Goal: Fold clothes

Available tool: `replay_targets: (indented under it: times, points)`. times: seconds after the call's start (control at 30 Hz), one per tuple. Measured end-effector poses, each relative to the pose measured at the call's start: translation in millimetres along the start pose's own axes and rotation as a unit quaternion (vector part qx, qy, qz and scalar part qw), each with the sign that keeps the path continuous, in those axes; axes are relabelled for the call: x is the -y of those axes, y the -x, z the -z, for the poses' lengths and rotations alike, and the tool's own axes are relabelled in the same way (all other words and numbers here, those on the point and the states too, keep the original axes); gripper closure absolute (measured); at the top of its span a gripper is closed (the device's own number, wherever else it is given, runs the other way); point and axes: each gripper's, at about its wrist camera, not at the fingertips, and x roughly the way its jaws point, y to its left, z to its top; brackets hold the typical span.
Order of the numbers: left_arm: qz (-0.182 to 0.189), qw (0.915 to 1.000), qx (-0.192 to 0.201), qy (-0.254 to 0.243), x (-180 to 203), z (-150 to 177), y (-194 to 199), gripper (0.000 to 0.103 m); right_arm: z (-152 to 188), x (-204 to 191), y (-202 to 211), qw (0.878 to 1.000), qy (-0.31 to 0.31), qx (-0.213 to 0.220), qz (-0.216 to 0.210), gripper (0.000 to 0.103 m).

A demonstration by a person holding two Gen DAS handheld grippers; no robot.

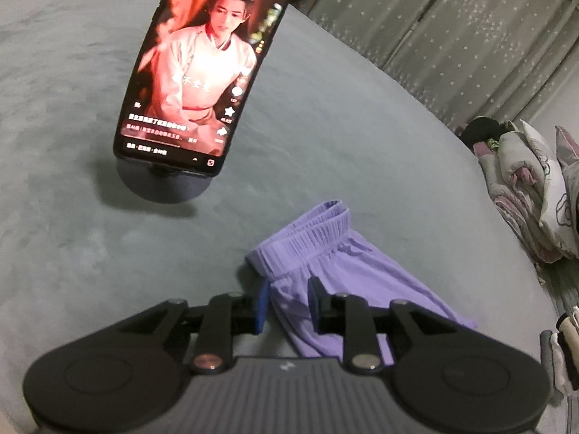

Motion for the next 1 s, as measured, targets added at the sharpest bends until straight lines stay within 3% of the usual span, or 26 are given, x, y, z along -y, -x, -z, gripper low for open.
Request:
replay_targets:
  times: [0.17, 0.43, 0.57, 0.83, 1.0]
  points:
    - [-0.001, 0.9999, 0.002, 0.014, -3, -2, -1, 0.082, -12, -9, -8, 1.0, 0.004, 0.03, 0.007, 0.087]
    - [0.011, 0.9994, 0.002, 0.032, -5, -4, 1, 0.082, -29, -18, -48, 0.999, -0.006, 0.033, 0.025, 0.086]
    - [0.02, 0.9988, -0.006, 0.045, -9, -5, -3, 0.081, -32, -18, -63, 0.999, -0.001, 0.028, 0.034, 0.068]
    - [0.023, 0.9984, -0.014, 0.051, -10, -8, -9, 0.081, -31, -18, -78, 0.999, 0.002, 0.019, 0.039, 0.071]
    - [0.023, 0.9981, -0.017, 0.054, -10, -6, -9, 0.081, -33, -5, -74, 0.998, -0.056, 0.018, 0.01, 0.071]
